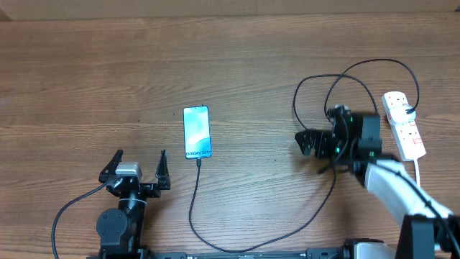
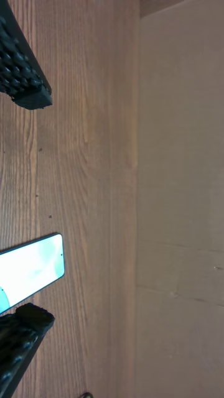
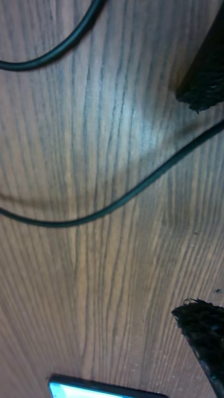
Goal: Plug charger to phone and switch on socket
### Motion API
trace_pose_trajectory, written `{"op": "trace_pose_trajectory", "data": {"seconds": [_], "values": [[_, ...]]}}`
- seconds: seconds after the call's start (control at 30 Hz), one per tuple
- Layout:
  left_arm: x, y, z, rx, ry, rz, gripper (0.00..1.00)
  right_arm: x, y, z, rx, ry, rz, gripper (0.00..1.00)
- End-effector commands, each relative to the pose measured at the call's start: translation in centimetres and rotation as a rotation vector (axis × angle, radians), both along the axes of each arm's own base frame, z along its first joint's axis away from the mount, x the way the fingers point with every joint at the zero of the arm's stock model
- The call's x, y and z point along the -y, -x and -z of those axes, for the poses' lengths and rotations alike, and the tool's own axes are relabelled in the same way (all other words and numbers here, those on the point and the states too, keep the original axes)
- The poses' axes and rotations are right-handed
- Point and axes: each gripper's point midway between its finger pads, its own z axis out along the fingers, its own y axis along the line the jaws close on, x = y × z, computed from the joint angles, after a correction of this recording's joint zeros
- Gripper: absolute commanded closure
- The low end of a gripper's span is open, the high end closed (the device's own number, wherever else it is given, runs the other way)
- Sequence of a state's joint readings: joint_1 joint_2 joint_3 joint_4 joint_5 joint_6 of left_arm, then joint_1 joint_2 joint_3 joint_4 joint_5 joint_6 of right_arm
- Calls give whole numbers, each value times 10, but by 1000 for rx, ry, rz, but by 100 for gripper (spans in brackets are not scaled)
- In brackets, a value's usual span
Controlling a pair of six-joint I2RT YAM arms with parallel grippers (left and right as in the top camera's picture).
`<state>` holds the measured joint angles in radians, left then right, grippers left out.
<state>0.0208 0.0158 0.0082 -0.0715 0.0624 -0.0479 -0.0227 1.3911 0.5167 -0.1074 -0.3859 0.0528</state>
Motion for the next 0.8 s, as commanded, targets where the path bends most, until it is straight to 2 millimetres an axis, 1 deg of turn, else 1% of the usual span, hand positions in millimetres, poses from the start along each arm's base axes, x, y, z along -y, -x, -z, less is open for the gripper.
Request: {"op": "trace_pose_trajectory", "data": {"seconds": [0.0, 0.17, 0.37, 0.63, 0.77], "values": [[-1, 0, 0, 5, -24, -7, 0, -5, 14, -1, 66, -20, -12, 0], [-1, 0, 0, 5, -24, -7, 1, -6, 32, 4, 153, -30, 0, 0], [-1, 0, 0, 5, -24, -7, 0, -6, 46, 3, 229, -56, 28, 0], [-1, 0, 0, 5, -24, -7, 0, -6, 61, -7, 338, -80, 47, 0], [-1, 0, 0, 5, -24, -7, 0, -6, 62, -18, 370, -78, 47, 0]]}}
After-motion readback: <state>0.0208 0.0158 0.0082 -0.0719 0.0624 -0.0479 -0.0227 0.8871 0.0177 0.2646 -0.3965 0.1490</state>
